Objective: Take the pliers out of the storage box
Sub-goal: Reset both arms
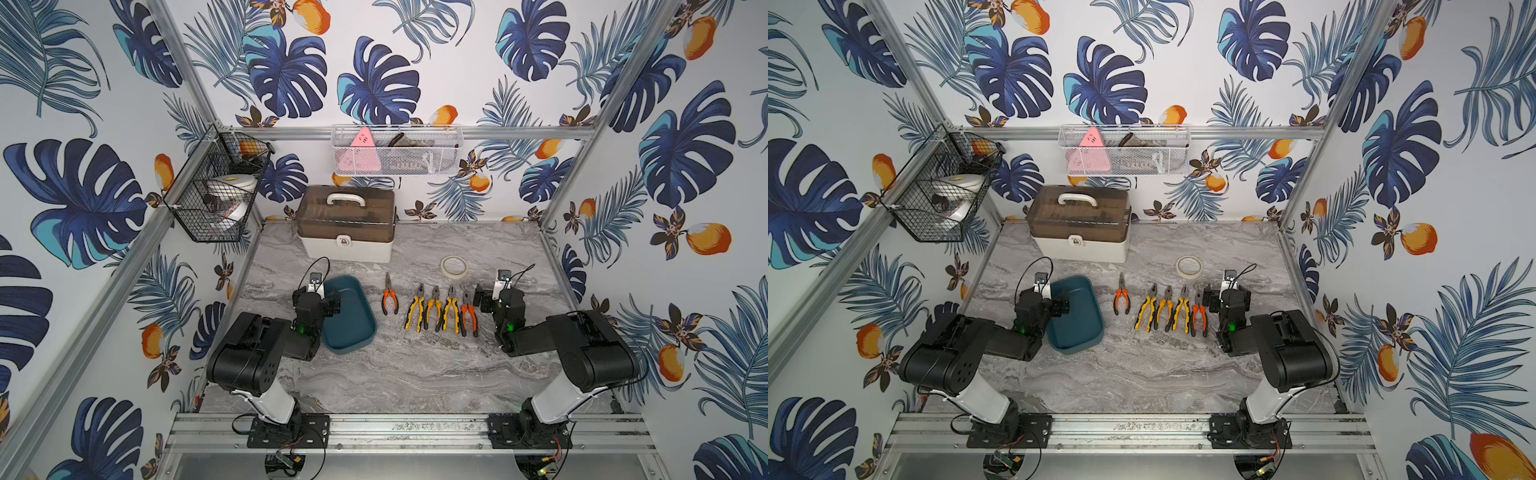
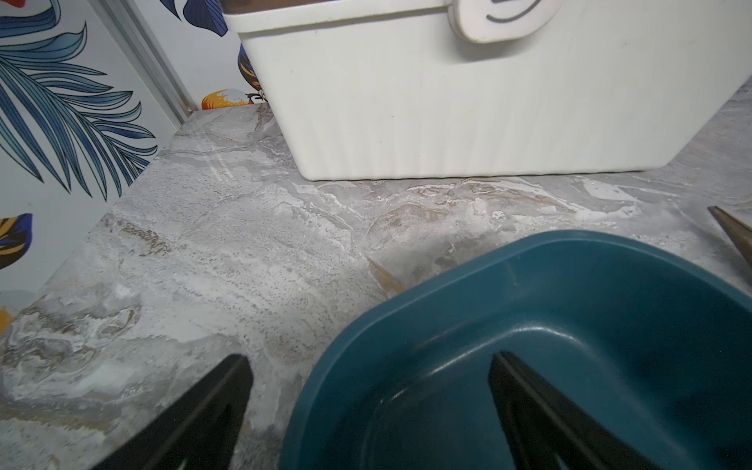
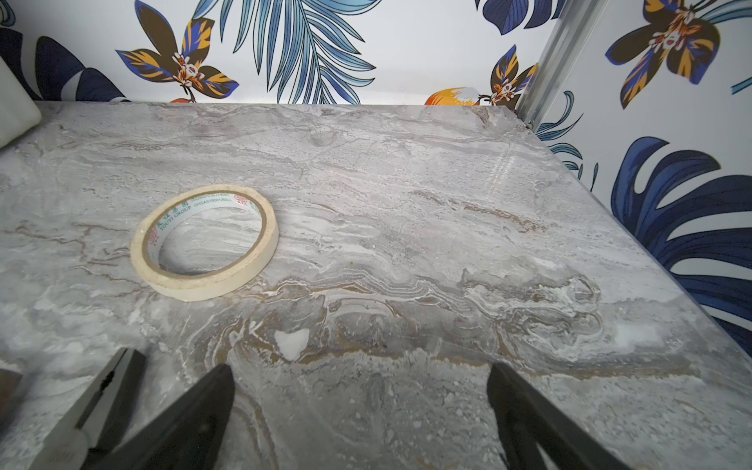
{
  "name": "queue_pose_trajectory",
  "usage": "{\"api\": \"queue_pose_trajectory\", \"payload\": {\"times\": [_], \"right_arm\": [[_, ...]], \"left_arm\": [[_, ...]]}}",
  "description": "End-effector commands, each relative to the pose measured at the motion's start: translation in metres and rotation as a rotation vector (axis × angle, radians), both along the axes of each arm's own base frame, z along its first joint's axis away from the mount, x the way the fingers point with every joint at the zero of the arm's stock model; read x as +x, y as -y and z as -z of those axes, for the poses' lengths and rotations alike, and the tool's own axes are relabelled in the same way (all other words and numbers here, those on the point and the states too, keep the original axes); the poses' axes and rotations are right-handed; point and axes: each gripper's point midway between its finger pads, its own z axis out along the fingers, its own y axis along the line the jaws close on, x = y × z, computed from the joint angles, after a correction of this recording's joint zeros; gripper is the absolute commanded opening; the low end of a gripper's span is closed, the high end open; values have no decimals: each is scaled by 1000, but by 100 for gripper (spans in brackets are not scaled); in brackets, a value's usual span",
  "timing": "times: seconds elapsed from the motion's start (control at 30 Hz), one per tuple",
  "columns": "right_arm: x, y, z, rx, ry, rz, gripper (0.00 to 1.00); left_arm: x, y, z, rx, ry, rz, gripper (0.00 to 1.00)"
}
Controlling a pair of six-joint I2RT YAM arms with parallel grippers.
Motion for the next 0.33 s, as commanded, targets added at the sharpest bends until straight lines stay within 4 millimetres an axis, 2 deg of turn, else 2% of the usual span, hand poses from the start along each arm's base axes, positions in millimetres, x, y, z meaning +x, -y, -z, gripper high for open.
{"api": "queue_pose_trajectory", "payload": {"times": [0.0,0.3], "right_arm": [[0,0,2,8,-11,0,100],[1,3,0,19,-4,-3,100]], "left_arm": [[2,1,-5,-15,18,0,99],[3,1,-5,-18,18,3,99]]}}
